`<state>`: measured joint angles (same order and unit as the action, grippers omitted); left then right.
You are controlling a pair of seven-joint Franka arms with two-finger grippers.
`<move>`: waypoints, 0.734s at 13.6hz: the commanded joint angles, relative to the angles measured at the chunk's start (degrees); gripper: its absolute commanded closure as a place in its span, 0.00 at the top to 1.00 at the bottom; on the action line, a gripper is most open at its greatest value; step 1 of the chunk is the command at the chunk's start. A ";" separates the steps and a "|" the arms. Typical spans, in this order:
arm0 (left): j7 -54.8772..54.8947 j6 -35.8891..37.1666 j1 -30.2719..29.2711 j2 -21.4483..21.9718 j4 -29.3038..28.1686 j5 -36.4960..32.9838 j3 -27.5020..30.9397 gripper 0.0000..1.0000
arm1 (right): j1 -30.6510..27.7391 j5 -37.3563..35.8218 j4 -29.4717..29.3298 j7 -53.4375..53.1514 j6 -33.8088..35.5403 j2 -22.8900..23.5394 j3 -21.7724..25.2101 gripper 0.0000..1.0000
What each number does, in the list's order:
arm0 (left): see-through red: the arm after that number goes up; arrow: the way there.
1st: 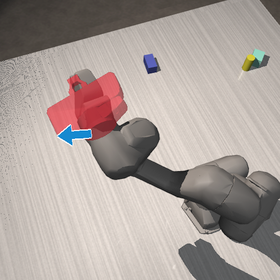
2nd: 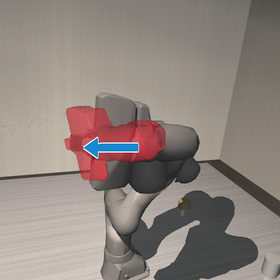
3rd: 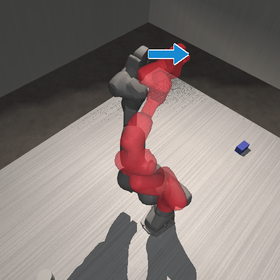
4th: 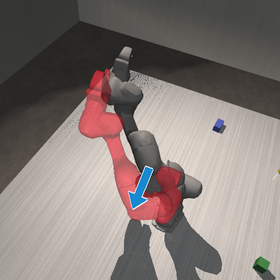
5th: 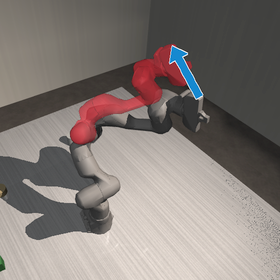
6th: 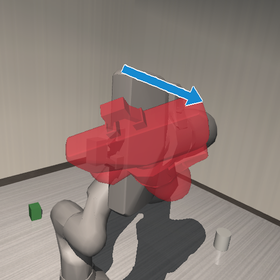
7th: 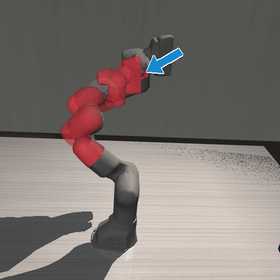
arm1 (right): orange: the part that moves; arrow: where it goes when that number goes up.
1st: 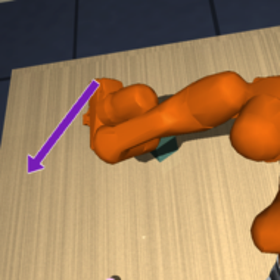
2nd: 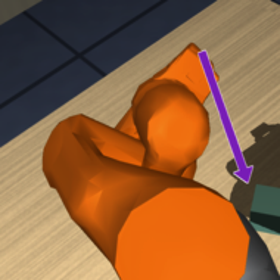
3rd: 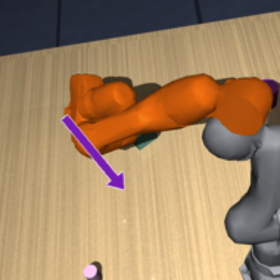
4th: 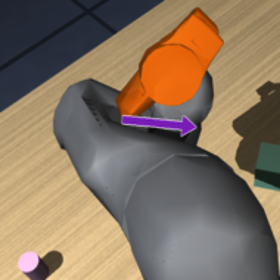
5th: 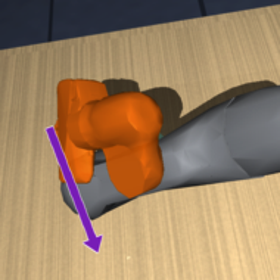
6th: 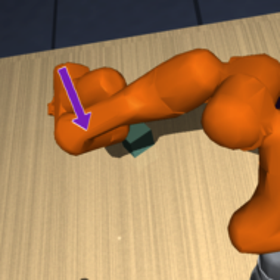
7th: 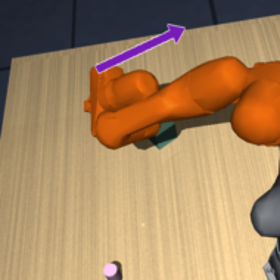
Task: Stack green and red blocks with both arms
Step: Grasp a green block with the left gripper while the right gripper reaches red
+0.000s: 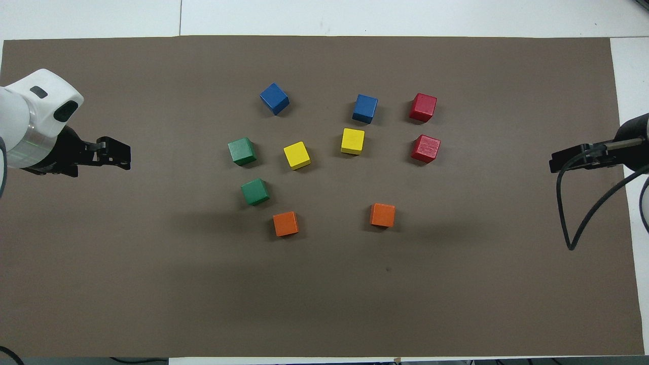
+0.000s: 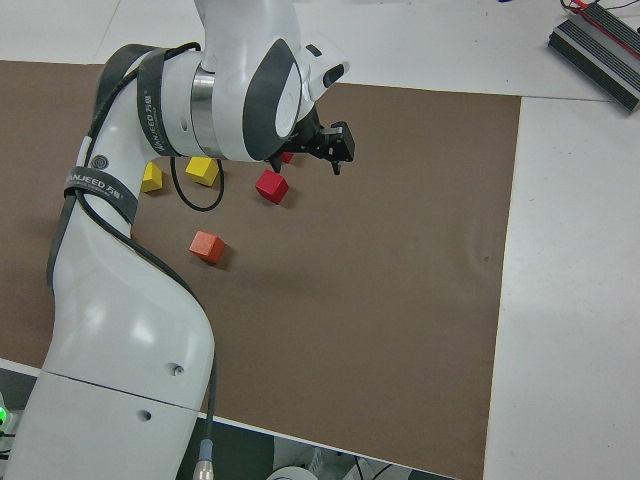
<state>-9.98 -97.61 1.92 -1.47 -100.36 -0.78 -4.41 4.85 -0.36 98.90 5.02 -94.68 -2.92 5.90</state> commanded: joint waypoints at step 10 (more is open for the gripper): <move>-21.38 -12.07 8.95 -2.99 -4.22 2.36 -0.51 1.00 | -0.72 0.80 0.42 -0.62 0.19 -0.68 -0.28 1.00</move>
<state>-26.32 -106.15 6.81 -2.61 -102.76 0.74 -5.37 4.83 -0.36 98.90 5.01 -94.68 -2.92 5.92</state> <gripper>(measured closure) 0.000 0.000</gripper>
